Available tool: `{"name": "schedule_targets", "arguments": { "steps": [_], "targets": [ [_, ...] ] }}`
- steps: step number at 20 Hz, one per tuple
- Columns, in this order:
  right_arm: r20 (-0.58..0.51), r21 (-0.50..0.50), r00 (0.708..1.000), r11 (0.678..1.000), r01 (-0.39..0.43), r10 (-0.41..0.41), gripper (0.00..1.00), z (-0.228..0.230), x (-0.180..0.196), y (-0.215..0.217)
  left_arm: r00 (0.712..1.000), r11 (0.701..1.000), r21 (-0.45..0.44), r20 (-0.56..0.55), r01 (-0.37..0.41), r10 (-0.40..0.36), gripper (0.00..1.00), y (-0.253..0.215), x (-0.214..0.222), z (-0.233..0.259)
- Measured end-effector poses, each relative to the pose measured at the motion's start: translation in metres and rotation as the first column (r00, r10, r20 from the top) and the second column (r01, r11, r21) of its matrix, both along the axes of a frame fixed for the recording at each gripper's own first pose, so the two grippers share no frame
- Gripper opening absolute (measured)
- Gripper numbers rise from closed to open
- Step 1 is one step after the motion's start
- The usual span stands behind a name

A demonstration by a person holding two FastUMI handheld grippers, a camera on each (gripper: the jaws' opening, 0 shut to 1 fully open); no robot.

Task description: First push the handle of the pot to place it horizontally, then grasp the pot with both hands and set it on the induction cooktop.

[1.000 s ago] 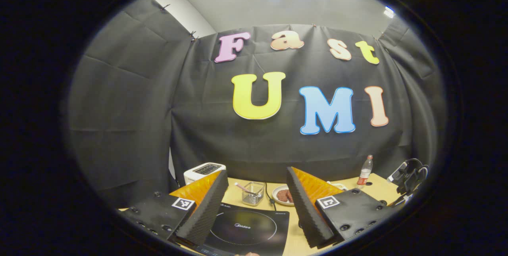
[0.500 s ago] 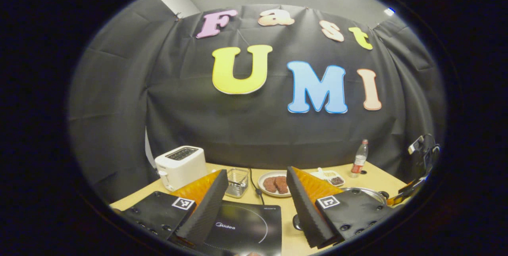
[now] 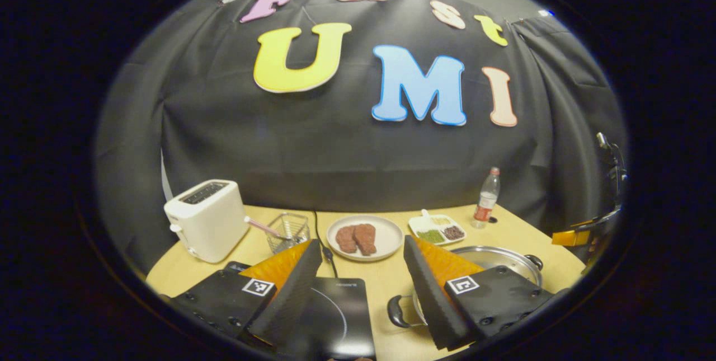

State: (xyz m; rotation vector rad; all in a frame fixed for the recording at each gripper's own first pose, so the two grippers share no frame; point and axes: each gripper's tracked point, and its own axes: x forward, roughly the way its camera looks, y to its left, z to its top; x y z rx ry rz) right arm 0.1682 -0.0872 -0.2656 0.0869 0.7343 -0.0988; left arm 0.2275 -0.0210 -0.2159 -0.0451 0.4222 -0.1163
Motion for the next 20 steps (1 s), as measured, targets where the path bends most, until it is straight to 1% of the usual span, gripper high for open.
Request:
{"name": "schedule_targets", "arguments": {
  "steps": [2,4,5,6,7,8,9,12,14,16,17,18,19,20],
  "targets": [
    [-0.006,0.03,0.999,0.999,-0.032,0.032,0.98,-0.006,0.004,0.008,0.995,1.0,-0.016,-0.095,0.01,-0.012,0.96,-0.015,-0.003,-0.027],
    [-0.011,0.024,0.997,0.997,-0.079,0.08,0.98,-0.014,0.007,0.015,0.985,1.0,-0.024,-0.172,-0.003,-0.001,0.97,-0.025,-0.006,-0.051],
    [-0.009,0.024,0.995,0.994,-0.102,0.102,0.98,-0.016,0.008,0.019,0.979,1.0,-0.022,-0.202,-0.008,0.003,0.94,-0.028,-0.009,-0.059],
    [-0.01,0.023,0.992,0.992,-0.123,0.123,0.98,-0.017,0.008,0.023,0.974,1.0,-0.018,-0.227,-0.007,0.003,0.97,-0.033,-0.01,-0.066],
    [-0.012,0.023,0.99,0.99,-0.139,0.14,0.98,-0.019,0.008,0.026,0.97,1.0,-0.012,-0.243,-0.005,0.002,0.94,-0.038,-0.011,-0.073],
    [-0.017,0.026,0.988,0.988,-0.152,0.153,0.98,-0.023,0.009,0.029,0.966,1.0,-0.007,-0.26,0.002,-0.004,0.94,-0.043,-0.01,-0.079],
    [-0.021,0.029,0.986,0.986,-0.163,0.164,0.98,-0.025,0.008,0.031,0.96,1.0,0.0,-0.279,0.009,-0.009,0.97,-0.047,-0.013,-0.085],
    [-0.036,0.023,0.983,0.983,-0.18,0.181,0.98,-0.032,0.006,0.031,0.942,0.999,0.008,-0.334,0.031,-0.027,0.97,-0.059,-0.018,-0.1],
    [-0.052,0.026,0.98,0.981,-0.192,0.193,0.98,-0.04,0.005,0.033,0.924,0.999,0.017,-0.382,0.044,-0.034,0.97,-0.065,-0.024,-0.116],
    [-0.072,0.023,0.976,0.979,-0.204,0.205,0.98,-0.049,0.004,0.034,0.913,0.998,0.026,-0.406,0.054,-0.039,0.97,-0.069,-0.028,-0.126],
    [-0.086,0.018,0.974,0.978,-0.208,0.209,0.98,-0.055,0.003,0.033,0.911,0.998,0.032,-0.412,0.054,-0.036,0.94,-0.07,-0.031,-0.13],
    [-0.101,0.015,0.972,0.978,-0.21,0.21,0.98,-0.061,0.002,0.033,0.907,0.998,0.037,-0.42,0.053,-0.033,1.0,-0.07,-0.032,-0.133],
    [-0.113,0.02,0.97,0.977,-0.214,0.215,0.98,-0.066,0.002,0.034,0.904,0.998,0.04,-0.427,0.053,-0.031,0.94,-0.071,-0.034,-0.138],
    [-0.125,0.026,0.968,0.976,-0.218,0.219,0.98,-0.071,0.0,0.035,0.901,0.998,0.043,-0.433,0.055,-0.031,0.99,-0.072,-0.035,-0.141]
  ]
}}
